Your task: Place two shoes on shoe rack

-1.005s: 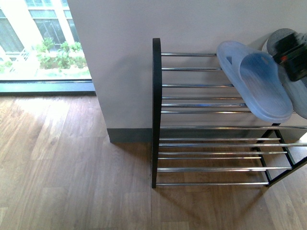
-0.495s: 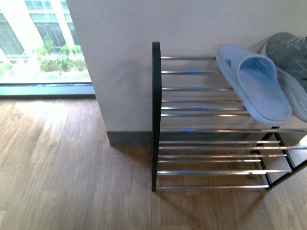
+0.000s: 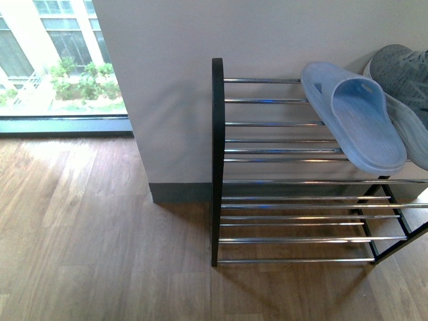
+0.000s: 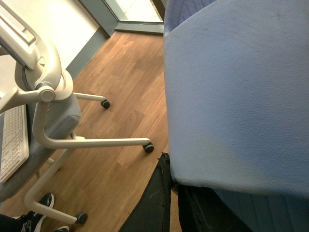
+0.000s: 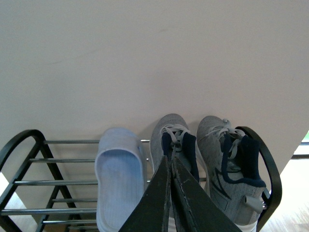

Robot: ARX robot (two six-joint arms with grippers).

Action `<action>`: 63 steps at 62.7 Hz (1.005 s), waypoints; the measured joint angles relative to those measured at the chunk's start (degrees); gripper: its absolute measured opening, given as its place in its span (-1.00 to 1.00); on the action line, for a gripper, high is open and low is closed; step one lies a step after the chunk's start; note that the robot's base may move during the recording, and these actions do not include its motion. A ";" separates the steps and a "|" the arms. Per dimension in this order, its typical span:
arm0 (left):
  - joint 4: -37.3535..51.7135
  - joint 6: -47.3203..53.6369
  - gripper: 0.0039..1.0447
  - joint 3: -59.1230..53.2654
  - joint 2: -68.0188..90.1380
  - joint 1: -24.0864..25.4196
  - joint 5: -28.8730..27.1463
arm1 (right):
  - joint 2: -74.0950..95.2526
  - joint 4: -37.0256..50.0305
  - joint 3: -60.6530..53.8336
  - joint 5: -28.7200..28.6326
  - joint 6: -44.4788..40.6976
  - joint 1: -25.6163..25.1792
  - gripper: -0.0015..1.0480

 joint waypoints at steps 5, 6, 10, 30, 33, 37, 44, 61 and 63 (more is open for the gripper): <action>0.00 0.00 -0.98 0.00 0.00 0.00 -0.04 | -2.21 -0.48 -1.53 0.37 -0.02 2.08 -0.97; 0.00 0.00 -0.98 0.00 0.00 0.00 -0.02 | -2.47 -0.57 -1.70 0.37 -0.02 2.21 -0.97; 0.00 0.00 -0.98 0.00 0.00 0.00 0.02 | -3.98 -1.18 -2.62 0.66 -0.02 2.36 -0.97; 0.00 0.00 -0.98 0.00 0.00 0.00 -0.02 | -11.69 -5.40 -6.19 0.98 0.00 2.43 -0.97; 0.00 0.00 -0.98 0.00 0.00 0.00 -0.02 | -12.68 -6.01 -6.47 0.98 0.00 2.43 -0.97; 0.00 0.00 -0.98 0.00 0.00 0.00 0.00 | -14.14 -7.04 -6.99 0.98 0.00 2.45 -0.97; 0.00 0.00 -0.98 0.00 0.00 0.00 -0.02 | -16.96 -9.09 -7.72 0.98 0.00 2.45 -0.97; 0.00 0.00 -0.98 0.00 0.00 0.00 0.00 | -23.02 -12.37 -8.87 1.03 0.00 2.45 -0.97; 0.00 0.00 -0.98 0.00 0.00 0.00 -0.02 | -23.74 -13.18 -8.87 1.03 0.00 2.45 -0.97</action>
